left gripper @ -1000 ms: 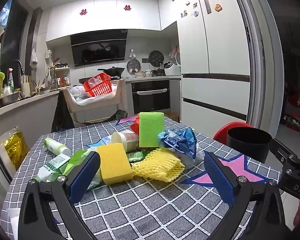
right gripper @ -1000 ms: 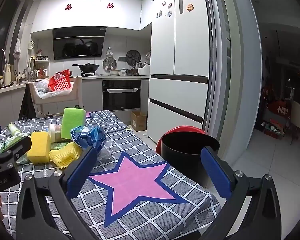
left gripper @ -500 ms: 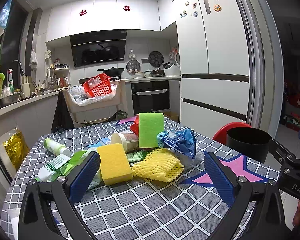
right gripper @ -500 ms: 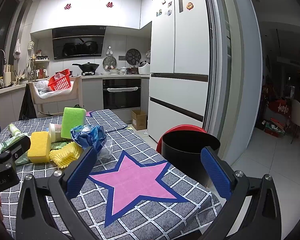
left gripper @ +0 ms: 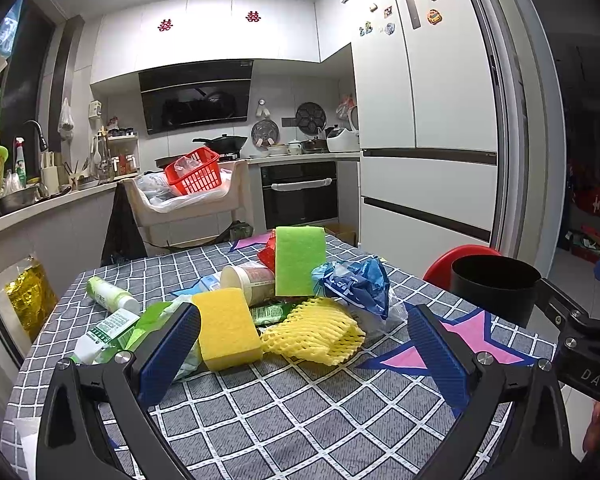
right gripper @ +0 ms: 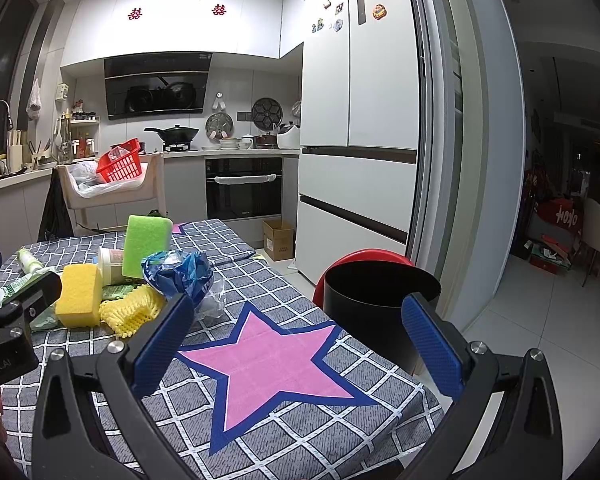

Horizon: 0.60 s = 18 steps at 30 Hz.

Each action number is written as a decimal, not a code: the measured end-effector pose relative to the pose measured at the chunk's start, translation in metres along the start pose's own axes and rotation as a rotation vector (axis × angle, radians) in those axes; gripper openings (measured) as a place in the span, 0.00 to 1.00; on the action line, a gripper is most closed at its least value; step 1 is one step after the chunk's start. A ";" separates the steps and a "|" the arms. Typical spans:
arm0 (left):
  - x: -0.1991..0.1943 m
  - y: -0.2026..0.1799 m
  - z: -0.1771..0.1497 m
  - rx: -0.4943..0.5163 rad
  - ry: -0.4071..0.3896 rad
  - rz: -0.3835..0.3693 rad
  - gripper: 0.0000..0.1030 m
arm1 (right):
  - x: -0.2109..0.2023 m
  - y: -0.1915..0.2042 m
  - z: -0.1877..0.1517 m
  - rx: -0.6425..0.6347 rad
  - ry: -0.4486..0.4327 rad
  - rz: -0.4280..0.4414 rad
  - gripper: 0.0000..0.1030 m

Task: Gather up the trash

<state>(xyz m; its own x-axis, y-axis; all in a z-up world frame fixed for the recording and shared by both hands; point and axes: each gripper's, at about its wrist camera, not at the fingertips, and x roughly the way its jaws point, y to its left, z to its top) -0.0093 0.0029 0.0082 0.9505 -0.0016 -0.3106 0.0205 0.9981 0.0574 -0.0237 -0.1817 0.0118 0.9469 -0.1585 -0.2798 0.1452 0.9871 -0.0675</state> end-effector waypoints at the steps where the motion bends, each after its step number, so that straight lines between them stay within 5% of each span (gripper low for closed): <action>1: 0.000 0.000 0.000 0.000 0.000 0.000 1.00 | 0.000 0.000 0.000 0.000 0.000 0.000 1.00; 18: -0.002 -0.006 0.005 0.000 0.002 -0.001 1.00 | 0.001 0.000 0.000 0.001 0.002 0.003 1.00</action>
<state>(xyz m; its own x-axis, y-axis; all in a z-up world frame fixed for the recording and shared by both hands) -0.0101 -0.0029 0.0135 0.9500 -0.0021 -0.3124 0.0210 0.9981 0.0572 -0.0232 -0.1819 0.0112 0.9466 -0.1560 -0.2821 0.1432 0.9875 -0.0657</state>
